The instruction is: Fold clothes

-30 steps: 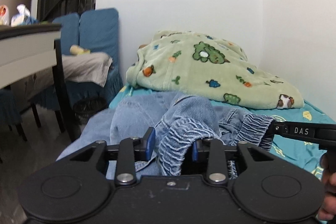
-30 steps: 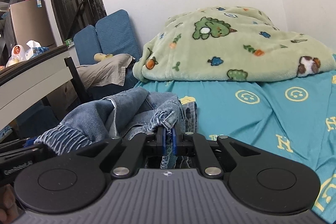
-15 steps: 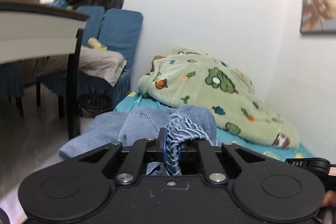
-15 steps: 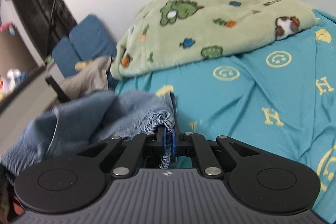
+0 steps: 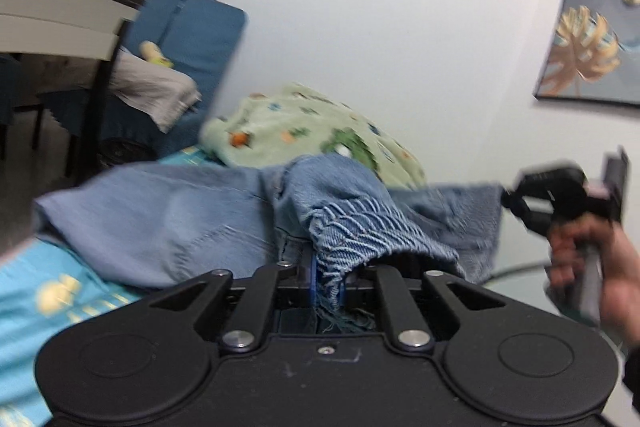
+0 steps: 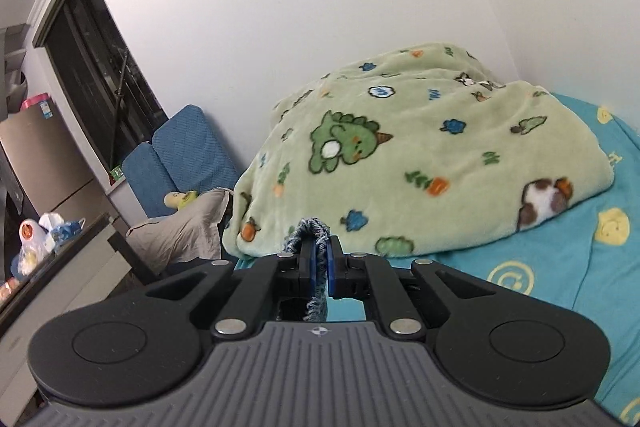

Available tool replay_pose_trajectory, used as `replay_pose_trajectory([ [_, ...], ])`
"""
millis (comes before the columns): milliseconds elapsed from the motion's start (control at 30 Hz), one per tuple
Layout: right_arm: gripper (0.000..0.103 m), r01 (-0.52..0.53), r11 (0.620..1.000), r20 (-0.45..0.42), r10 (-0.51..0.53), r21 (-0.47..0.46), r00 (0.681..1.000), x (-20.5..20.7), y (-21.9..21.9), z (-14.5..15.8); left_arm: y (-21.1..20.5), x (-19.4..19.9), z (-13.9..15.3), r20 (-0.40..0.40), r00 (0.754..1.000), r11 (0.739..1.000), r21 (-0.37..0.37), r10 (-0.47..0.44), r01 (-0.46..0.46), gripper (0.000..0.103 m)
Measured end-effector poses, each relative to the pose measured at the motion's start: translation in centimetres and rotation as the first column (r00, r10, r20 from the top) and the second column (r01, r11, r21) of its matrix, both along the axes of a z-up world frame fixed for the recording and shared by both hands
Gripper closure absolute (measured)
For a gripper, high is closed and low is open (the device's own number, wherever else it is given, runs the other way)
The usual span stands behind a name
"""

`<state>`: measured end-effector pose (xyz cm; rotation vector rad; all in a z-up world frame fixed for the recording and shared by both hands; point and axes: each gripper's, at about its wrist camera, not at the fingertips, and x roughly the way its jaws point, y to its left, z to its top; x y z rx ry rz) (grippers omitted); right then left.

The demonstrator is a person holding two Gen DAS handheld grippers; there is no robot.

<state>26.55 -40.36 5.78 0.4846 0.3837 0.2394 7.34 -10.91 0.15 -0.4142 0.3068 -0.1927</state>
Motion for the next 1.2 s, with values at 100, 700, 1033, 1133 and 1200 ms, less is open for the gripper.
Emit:
replay_pose_trajectory([
  [100,0.098,0.012,0.996,-0.002,-0.012,-0.086,1.0,2.1,-1.9,0.0,-4.0,1.4,-0.9,0.002,1.0,1.0,0.009,-0.027,0.027,0.094],
  [700,0.096,0.037,0.98,-0.153,-0.068,-0.194,0.986,12.4,-13.7,-17.0,-19.7,11.4,-12.3,-0.12,0.975,0.968,0.146,-0.188,0.204,0.091],
  [1033,0.057,0.154,0.968,-0.161,-0.188,-0.198,0.969,7.3,-16.4,-14.2,-18.7,9.9,-10.3,-0.142,0.945,0.925,0.204,-0.295,0.319,0.058],
  [1133,0.057,0.166,0.964,-0.161,-0.201,-0.207,0.966,4.3,-16.1,-12.2,-17.8,9.0,-9.1,-0.183,0.931,0.915,0.202,-0.315,0.35,0.058],
  [1200,0.057,0.173,0.963,-0.158,-0.207,-0.208,0.965,2.4,-15.4,-10.8,-16.8,8.1,-8.0,-0.176,0.929,0.909,0.213,-0.325,0.358,0.058],
])
